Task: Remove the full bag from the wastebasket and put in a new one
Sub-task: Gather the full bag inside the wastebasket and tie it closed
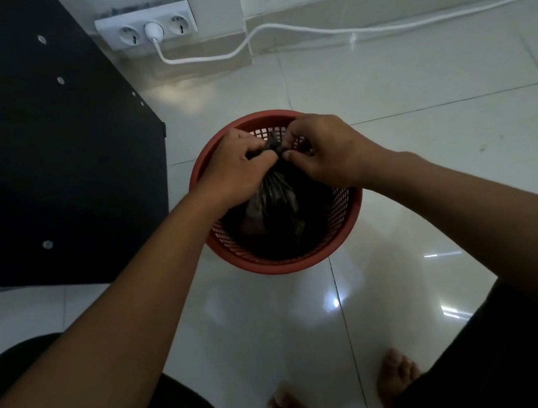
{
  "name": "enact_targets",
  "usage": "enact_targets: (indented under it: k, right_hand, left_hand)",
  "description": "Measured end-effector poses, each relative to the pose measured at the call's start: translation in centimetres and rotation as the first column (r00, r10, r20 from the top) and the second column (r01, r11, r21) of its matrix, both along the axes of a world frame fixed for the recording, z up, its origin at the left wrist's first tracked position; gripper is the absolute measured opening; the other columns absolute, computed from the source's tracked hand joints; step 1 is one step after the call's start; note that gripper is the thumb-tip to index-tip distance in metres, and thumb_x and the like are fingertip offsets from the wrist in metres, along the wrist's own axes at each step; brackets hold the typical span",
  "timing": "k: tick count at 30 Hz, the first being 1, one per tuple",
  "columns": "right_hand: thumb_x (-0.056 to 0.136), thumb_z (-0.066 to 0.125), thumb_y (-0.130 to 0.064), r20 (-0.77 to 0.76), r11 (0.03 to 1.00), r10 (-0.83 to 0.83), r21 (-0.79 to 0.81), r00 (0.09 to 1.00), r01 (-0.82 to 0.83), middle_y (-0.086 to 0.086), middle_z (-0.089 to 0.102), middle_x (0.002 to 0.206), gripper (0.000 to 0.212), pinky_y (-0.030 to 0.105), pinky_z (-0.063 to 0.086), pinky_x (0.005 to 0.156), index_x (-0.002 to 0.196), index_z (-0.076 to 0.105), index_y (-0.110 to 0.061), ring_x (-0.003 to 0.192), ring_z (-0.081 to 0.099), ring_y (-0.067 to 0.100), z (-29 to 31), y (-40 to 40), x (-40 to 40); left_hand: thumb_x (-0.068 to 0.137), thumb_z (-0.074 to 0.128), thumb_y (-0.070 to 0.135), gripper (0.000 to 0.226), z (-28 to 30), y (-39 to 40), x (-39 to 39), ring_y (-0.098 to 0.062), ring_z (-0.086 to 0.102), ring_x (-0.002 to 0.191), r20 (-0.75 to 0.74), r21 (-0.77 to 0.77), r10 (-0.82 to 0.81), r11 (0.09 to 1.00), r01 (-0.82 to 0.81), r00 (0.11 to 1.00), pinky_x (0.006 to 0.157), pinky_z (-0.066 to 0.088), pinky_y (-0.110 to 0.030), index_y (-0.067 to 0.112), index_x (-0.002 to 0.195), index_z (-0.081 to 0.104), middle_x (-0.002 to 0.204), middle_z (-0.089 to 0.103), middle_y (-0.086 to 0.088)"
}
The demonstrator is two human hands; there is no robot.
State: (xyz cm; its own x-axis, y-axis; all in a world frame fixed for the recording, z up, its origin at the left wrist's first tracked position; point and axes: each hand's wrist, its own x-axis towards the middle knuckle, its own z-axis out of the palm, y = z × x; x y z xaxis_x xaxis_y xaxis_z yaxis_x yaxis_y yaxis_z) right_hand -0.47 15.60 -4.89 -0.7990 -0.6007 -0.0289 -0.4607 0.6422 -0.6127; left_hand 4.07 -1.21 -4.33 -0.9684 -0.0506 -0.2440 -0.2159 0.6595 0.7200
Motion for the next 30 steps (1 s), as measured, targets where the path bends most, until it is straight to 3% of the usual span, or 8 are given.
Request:
enact_targets:
  k: [4,7,10,14,20,24,27,30]
  right_hand:
    - [0.090,0.059,-0.024,-0.115,0.998,-0.013,0.053,0.993,0.019,0.006,0.064,0.107,0.013,0.039,0.051,0.079,0.098,0.064,-0.015,0.093,0.061,0.027,-0.1,-0.4,0.4]
    - [0.087,0.060,-0.021,-0.242,0.997,-0.082,-0.010,0.967,0.082,0.007,0.066,0.102,0.015,0.030,0.040,0.071,0.099,0.064,-0.012,0.092,0.061,0.029,-1.0,-0.8,1.2]
    - [0.084,0.063,-0.016,-0.141,0.967,-0.193,-0.197,0.971,0.163,0.001,0.066,0.086,0.015,0.026,0.043,0.065,0.098,0.058,-0.012,0.076,0.059,0.019,-1.5,-0.8,1.8]
    - [0.083,0.064,-0.005,-0.091,0.920,-0.282,-0.310,0.955,0.242,-0.007,0.059,0.080,0.008,0.001,0.035,0.062,0.091,0.062,-0.006,0.071,0.047,0.002,-1.7,-0.6,2.5]
    - [0.091,0.061,-0.013,0.093,0.944,-0.190,-0.257,0.977,0.208,-0.006,0.070,0.104,0.021,0.015,0.048,0.088,0.110,0.071,-0.012,0.092,0.062,0.004,-1.9,-0.5,2.5]
    - [0.091,0.068,-0.022,0.176,0.937,-0.153,-0.287,0.972,0.200,-0.016,0.069,0.091,0.014,0.003,0.046,0.074,0.104,0.072,-0.020,0.083,0.063,-0.012,-1.5,-0.1,2.1]
    - [0.090,0.069,-0.019,0.170,0.916,-0.216,-0.307,0.961,0.260,-0.018,0.066,0.081,0.005,0.000,0.040,0.065,0.094,0.071,-0.024,0.072,0.059,-0.017,-1.4,0.0,1.9]
    - [0.093,0.064,-0.023,0.212,0.888,-0.283,-0.309,0.935,0.339,-0.011,0.069,0.084,0.008,0.011,0.045,0.073,0.088,0.069,-0.026,0.077,0.063,-0.006,-1.6,0.1,1.7]
  left_hand:
    - [0.088,0.054,0.014,0.015,1.3,0.3,0.2,-0.017,0.055,0.078,0.248,0.265,0.125,0.945,-0.191,0.961,0.069,0.043,-0.023,0.008,0.076,0.061,0.085,0.059,-0.008]
    - [0.071,0.058,0.020,0.023,1.5,0.3,0.2,-0.029,0.064,0.091,0.371,0.396,0.158,0.865,-0.309,0.915,0.083,0.050,-0.038,0.008,0.089,0.066,0.094,0.067,-0.016]
    - [0.063,0.060,0.022,0.044,0.9,0.2,0.0,-0.035,0.068,0.103,0.375,0.414,0.209,0.834,-0.365,0.903,0.093,0.053,-0.046,-0.001,0.099,0.071,0.106,0.072,-0.021]
    - [0.069,0.060,0.023,0.015,0.2,0.7,0.3,-0.026,0.069,0.091,0.255,0.354,0.257,0.872,-0.337,0.932,0.089,0.054,-0.041,0.016,0.072,0.073,0.085,0.073,-0.008]
    - [0.061,0.067,0.025,0.051,0.1,1.0,0.8,-0.020,0.070,0.098,0.265,0.378,0.348,0.820,-0.429,0.899,0.094,0.056,-0.044,0.020,0.111,0.064,0.104,0.072,-0.004]
    - [0.065,0.067,0.016,0.051,0.0,0.9,0.8,-0.025,0.069,0.104,0.298,0.477,0.349,0.752,-0.455,0.889,0.097,0.055,-0.044,0.016,0.116,0.065,0.111,0.071,-0.011]
    - [0.075,0.063,0.007,0.043,-0.1,0.9,0.7,-0.021,0.067,0.109,0.238,0.493,0.276,0.792,-0.361,0.931,0.100,0.053,-0.041,0.022,0.115,0.069,0.112,0.072,-0.006]
    - [0.080,0.068,0.007,0.042,-0.5,1.2,1.1,0.004,0.065,0.099,0.049,0.376,0.088,0.921,-0.100,0.995,0.087,0.053,-0.018,0.026,0.118,0.069,0.107,0.071,0.008]
